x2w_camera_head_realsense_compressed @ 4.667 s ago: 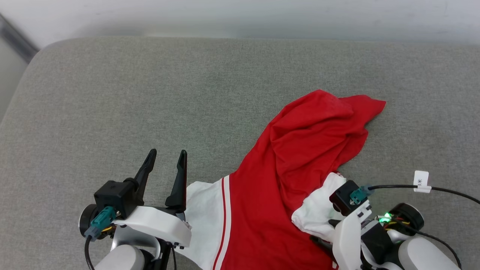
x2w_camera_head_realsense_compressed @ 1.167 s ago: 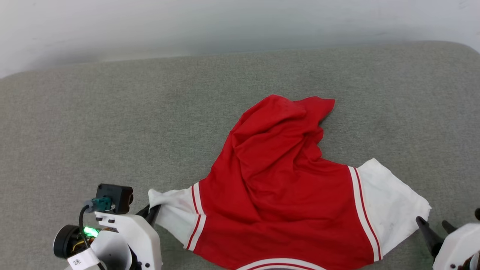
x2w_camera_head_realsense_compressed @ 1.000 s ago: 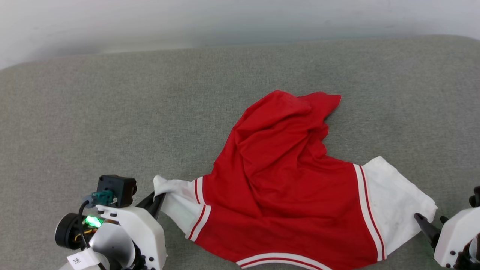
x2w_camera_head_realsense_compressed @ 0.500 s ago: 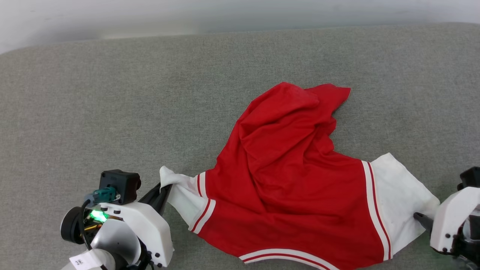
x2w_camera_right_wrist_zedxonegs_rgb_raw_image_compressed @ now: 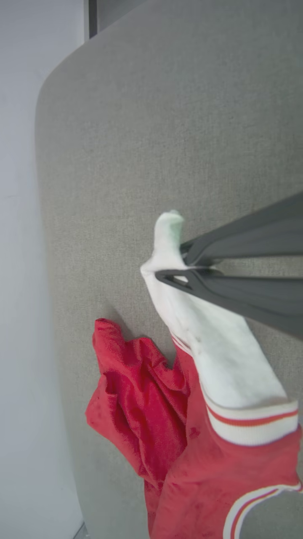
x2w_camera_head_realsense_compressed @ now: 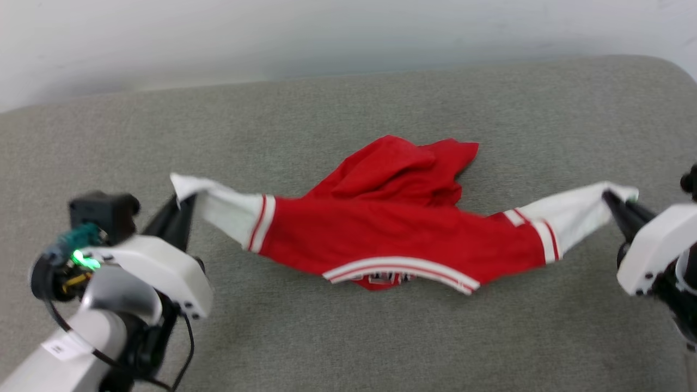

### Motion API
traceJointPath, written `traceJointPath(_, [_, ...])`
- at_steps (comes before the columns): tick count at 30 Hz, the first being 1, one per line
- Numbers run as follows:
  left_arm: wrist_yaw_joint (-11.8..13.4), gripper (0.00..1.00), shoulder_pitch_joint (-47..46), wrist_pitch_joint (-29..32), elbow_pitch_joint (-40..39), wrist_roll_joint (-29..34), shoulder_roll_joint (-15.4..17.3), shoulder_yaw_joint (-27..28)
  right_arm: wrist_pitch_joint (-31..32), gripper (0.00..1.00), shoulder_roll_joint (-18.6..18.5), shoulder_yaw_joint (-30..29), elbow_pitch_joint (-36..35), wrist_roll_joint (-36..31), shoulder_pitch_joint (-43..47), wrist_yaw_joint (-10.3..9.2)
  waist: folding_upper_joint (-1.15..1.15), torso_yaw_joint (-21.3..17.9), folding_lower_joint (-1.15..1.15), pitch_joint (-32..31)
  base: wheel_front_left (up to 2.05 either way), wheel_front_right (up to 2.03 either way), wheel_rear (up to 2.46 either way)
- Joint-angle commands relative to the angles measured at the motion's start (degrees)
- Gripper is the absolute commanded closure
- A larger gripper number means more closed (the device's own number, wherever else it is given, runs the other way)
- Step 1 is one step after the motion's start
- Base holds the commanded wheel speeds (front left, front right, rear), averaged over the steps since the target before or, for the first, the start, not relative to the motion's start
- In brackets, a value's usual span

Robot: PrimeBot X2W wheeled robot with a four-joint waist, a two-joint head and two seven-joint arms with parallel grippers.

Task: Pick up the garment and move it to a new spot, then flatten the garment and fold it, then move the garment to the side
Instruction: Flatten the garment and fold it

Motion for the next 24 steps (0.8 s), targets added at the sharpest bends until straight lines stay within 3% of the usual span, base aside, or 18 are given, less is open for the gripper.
traceJointPath(1, [0.1,1.0,-1.5,-0.8,0.5,-0.4,-0.4,1.2,-1.3,1.0,0.1,0.4,-0.2,-0.3,-2.1,-0.02,0.0,-0.9,0.0,-0.6,0.0,0.0,0.0])
traceJointPath(6, [-2.0,1.0,-8.6,-5.5,5.0,-2.2,-3.6,5.6,-8.6,1.0,0.7,1.1,1.8,-1.4,-9.5,-0.02,0.0,-1.5,0.0,-0.9,0.0,0.0,0.0])
traceJointPath(14, [-8.1,1.0,-24.8,-10.5,17.5,-2.7,-8.6,8.1,-16.0,1.0,2.2,1.3,9.0,-4.0,-24.5,-0.02,0.0,-1.7,0.0,1.8,0.0,0.0,0.0])
traceJointPath(24, [-14.3,1.0,-50.1,-13.1,34.2,1.8,-10.3,7.6,-22.1,1.0,1.7,1.2,19.0,-7.7,-48.4,-0.02,0.0,-1.8,0.0,10.8,0.0,0.0,0.0])
